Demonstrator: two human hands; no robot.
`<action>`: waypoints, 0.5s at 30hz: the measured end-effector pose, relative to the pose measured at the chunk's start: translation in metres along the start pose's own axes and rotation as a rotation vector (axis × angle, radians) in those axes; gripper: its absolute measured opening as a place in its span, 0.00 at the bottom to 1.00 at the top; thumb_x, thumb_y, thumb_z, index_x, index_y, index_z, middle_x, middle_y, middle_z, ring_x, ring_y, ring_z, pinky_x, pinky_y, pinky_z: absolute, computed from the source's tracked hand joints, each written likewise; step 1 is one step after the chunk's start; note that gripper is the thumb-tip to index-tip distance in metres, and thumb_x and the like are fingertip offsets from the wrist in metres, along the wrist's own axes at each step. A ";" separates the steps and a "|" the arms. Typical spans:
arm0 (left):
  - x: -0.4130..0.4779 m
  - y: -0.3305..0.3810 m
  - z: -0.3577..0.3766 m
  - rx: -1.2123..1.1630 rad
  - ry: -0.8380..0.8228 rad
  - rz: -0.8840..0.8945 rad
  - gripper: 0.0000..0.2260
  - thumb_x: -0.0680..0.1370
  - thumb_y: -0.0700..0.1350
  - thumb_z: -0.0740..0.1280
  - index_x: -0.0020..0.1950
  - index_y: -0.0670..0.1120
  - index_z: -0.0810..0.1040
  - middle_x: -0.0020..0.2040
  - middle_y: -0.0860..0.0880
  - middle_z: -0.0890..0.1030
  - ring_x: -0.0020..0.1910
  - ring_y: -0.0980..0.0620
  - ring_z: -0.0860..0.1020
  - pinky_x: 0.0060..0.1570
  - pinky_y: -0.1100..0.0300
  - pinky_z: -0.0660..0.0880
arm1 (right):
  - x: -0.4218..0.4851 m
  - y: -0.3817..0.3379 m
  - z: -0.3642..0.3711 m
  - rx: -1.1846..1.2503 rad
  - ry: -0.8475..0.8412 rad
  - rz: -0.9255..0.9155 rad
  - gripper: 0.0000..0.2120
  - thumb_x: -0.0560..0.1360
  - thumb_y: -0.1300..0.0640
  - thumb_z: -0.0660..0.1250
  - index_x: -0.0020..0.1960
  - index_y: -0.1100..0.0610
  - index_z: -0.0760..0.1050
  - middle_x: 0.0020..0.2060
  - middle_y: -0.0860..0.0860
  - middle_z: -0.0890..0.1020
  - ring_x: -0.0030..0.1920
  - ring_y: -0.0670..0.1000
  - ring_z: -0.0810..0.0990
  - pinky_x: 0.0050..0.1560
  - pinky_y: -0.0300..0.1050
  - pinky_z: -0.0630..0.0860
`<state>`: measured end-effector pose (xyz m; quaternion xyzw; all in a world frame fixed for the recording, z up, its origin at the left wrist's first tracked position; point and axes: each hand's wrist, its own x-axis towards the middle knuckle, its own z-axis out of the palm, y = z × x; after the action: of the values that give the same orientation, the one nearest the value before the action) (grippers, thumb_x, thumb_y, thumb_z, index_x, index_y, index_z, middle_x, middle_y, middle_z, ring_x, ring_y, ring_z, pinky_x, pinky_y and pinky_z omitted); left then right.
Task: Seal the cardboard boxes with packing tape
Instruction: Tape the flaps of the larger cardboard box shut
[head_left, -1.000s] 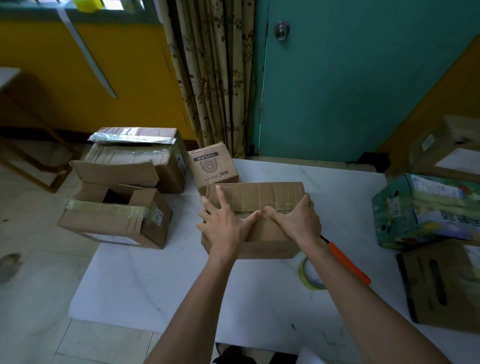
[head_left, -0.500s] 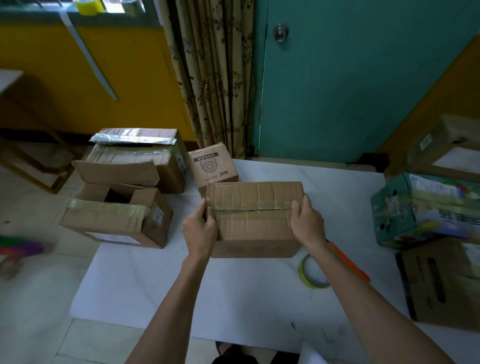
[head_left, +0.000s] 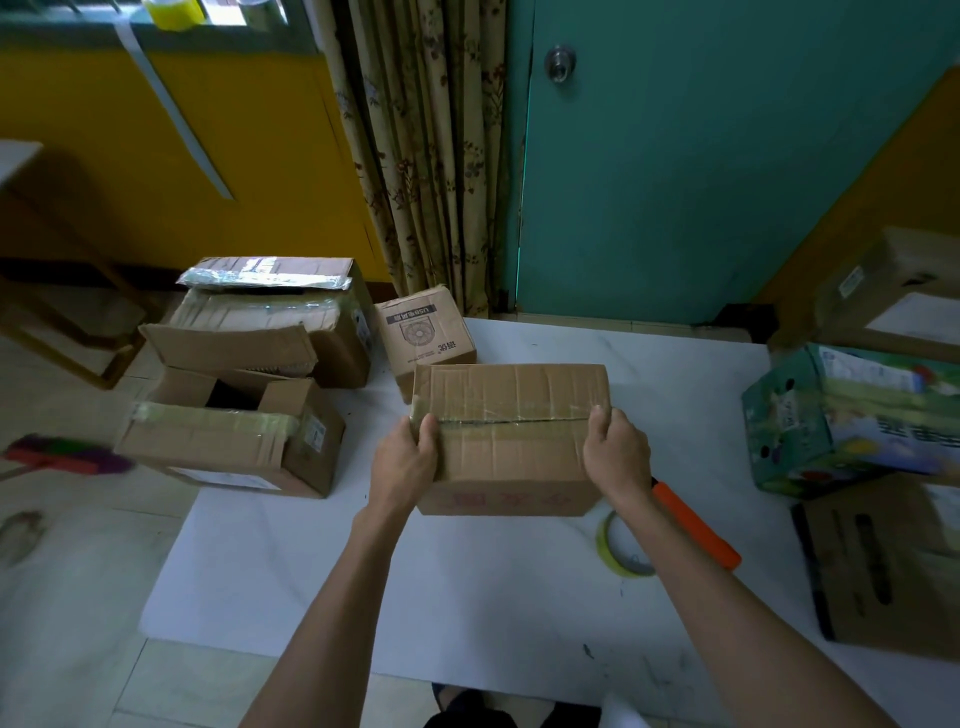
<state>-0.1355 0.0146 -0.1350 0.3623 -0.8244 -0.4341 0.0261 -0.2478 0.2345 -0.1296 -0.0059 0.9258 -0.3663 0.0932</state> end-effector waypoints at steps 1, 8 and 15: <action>0.004 0.000 -0.003 0.029 0.000 -0.024 0.18 0.86 0.55 0.55 0.50 0.44 0.78 0.46 0.45 0.81 0.47 0.45 0.81 0.53 0.44 0.79 | 0.000 -0.001 0.000 -0.012 -0.003 -0.003 0.20 0.85 0.50 0.50 0.51 0.63 0.74 0.39 0.55 0.77 0.45 0.59 0.79 0.43 0.48 0.72; 0.010 0.039 0.007 0.279 0.002 -0.182 0.45 0.66 0.77 0.67 0.70 0.46 0.66 0.61 0.47 0.75 0.59 0.43 0.77 0.54 0.47 0.74 | 0.002 -0.007 0.004 -0.102 -0.081 0.115 0.33 0.67 0.27 0.67 0.51 0.56 0.70 0.42 0.49 0.77 0.42 0.53 0.79 0.37 0.45 0.74; 0.003 0.035 0.011 0.291 0.181 -0.070 0.24 0.81 0.67 0.58 0.59 0.46 0.70 0.50 0.48 0.78 0.45 0.49 0.74 0.44 0.52 0.69 | 0.003 -0.001 0.009 -0.039 0.062 0.020 0.23 0.81 0.41 0.58 0.43 0.61 0.74 0.35 0.52 0.78 0.39 0.55 0.80 0.36 0.45 0.69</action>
<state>-0.1624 0.0332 -0.1170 0.4283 -0.8598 -0.2762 0.0323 -0.2494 0.2280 -0.1357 0.0132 0.9352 -0.3473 0.0680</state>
